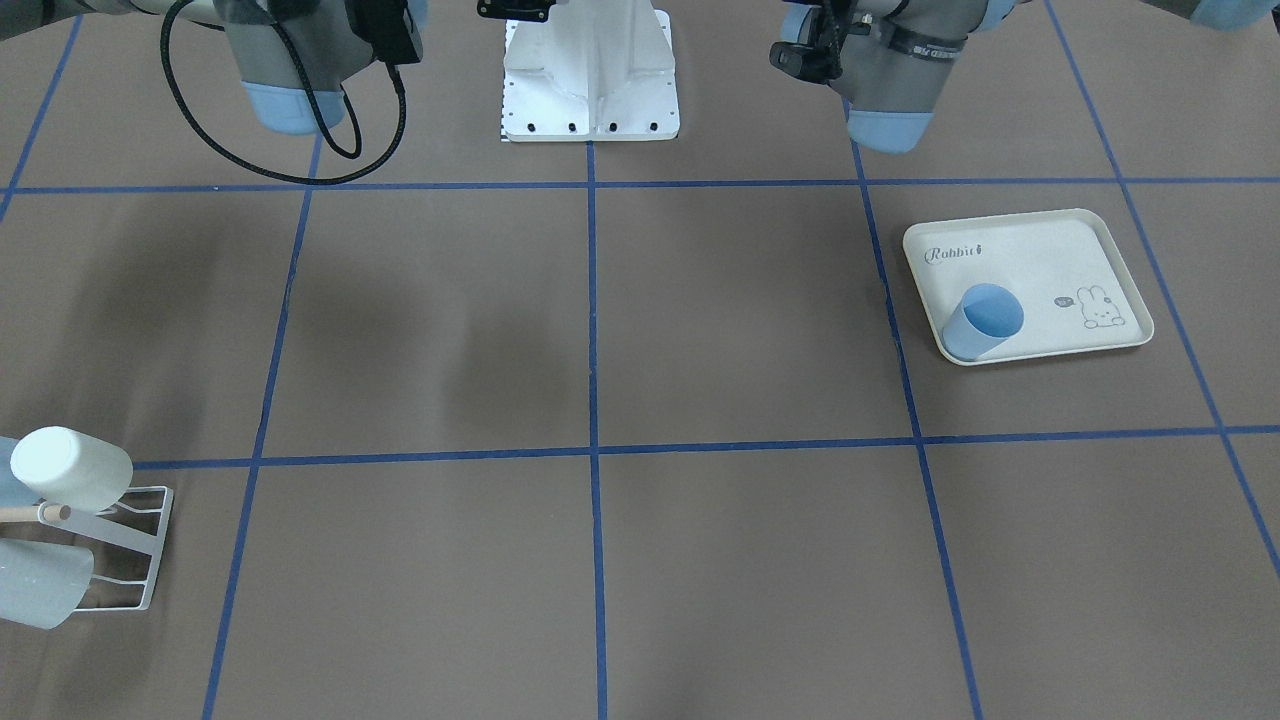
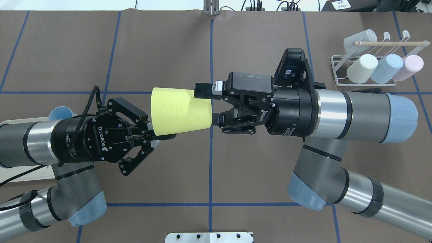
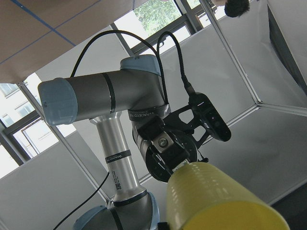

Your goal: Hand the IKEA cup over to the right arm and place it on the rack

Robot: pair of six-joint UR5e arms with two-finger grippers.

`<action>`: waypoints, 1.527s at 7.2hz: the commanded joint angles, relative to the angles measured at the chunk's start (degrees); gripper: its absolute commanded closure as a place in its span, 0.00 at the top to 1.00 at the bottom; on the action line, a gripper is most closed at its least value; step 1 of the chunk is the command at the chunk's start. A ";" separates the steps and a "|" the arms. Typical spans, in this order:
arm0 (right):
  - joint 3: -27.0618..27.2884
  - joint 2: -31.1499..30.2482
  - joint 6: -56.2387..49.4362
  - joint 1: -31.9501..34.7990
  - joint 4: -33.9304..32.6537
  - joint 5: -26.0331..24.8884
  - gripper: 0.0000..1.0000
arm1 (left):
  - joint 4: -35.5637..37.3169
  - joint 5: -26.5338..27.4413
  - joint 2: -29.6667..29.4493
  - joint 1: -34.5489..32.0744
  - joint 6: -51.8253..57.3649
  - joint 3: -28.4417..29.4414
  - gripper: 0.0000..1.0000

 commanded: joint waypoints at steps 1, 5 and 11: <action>0.01 0.00 0.00 -0.03 0.06 -0.02 0.61 | -0.09 0.00 -0.16 0.02 0.07 -0.09 0.00; 0.19 0.00 0.09 0.06 0.06 -0.11 0.38 | 0.00 0.26 0.45 -0.32 1.30 -0.44 0.99; -0.43 -7.13 -23.21 13.36 -22.83 -11.36 0.36 | 9.43 0.09 9.42 -9.98 36.76 2.19 1.00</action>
